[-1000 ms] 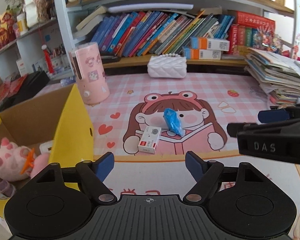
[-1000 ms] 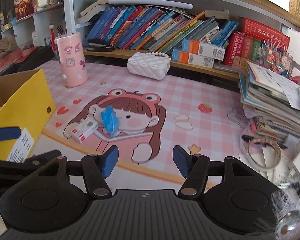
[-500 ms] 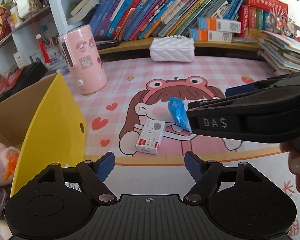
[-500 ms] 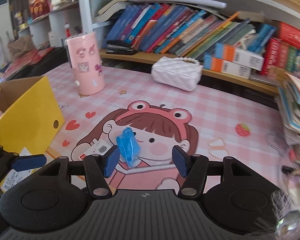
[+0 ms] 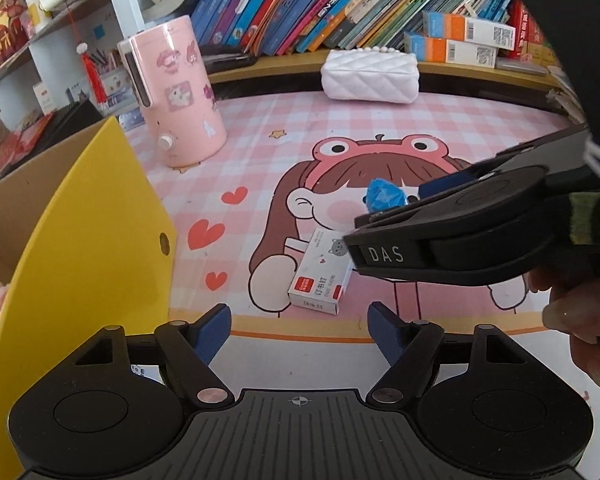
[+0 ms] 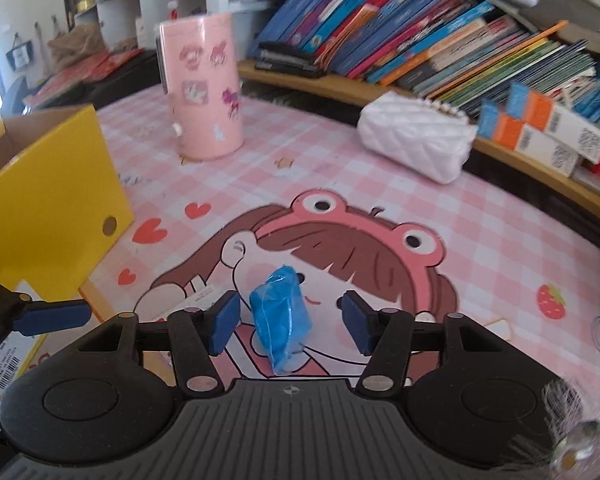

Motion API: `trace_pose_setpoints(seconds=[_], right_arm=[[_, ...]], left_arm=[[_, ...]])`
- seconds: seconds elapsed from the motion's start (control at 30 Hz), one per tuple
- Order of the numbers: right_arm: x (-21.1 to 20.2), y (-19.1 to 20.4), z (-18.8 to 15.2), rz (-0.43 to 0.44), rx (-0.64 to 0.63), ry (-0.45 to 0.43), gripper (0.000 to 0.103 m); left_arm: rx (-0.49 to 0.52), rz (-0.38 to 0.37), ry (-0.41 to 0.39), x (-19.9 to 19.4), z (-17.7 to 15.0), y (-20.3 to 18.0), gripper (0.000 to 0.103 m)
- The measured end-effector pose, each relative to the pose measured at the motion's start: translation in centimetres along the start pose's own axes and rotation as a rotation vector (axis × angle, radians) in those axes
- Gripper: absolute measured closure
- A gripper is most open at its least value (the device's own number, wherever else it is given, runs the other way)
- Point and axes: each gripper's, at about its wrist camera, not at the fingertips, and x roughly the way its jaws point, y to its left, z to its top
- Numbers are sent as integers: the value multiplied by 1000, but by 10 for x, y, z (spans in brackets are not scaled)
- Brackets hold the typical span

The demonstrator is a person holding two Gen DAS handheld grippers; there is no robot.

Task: Organize objects
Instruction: 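Grasp the blue plastic-wrapped object with the right gripper, then grasp the white-red small box with the left gripper while the right gripper holds the blue object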

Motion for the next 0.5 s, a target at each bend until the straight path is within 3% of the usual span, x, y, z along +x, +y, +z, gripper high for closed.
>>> trace_pose_setpoints(seconds=[0.03,0.1,0.13,0.3,0.5], right_arm=[[4,-1,0,5,5,15,58],[8,-5,0,20,24,31,76],[7,-8,-1,24,35,29,78],[-20,-26,-9,3,116,-41,79],[-63,-45,-29,-38,200,-64,79]], left_arm=[[-2,-2,3,1,0,0,32],[-9,-3,4,3,2,1,32],[-11,-4,5,4,2,1,32],[-31,-23,2,14,9,-1,37],[-83,-52,-9,27,15,1,38]])
